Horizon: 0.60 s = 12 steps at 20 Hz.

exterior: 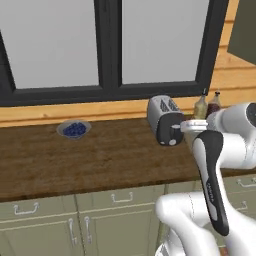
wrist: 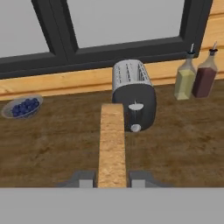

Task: Start the toaster. Once the lever pops up, take the bread to the plate on the dining counter.

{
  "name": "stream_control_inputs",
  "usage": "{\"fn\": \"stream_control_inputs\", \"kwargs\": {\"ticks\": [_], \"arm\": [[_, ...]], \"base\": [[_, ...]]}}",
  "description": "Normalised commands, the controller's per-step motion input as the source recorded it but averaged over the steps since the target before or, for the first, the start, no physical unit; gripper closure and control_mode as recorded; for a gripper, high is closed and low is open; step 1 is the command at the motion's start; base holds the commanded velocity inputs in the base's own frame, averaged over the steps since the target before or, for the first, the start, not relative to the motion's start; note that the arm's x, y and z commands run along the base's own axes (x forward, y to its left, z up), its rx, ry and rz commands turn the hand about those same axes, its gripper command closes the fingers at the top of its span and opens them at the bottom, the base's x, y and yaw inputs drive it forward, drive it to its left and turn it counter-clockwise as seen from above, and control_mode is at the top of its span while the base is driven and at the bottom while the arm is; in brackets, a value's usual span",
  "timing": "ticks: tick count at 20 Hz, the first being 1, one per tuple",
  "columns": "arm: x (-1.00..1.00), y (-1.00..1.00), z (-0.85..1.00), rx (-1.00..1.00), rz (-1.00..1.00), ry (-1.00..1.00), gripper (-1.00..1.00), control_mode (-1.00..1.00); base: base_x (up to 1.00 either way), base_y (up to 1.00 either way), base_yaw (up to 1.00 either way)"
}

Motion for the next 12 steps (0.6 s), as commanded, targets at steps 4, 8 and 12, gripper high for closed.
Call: {"fn": "stream_control_inputs", "kwargs": {"ticks": [4, 8, 12], "arm": [[0.00, 0.00, 0.00, 0.00, 0.00, 0.00, 1.00, 1.00], [0.00, 0.00, 0.00, 0.00, 0.00, 0.00, 1.00, 1.00], [0.00, 0.00, 0.00, 0.00, 0.00, 0.00, 1.00, 1.00]], "base": [[-0.46, 0.00, 0.57], [-0.44, 0.00, 0.83], [-0.45, 0.00, 0.96]]}}
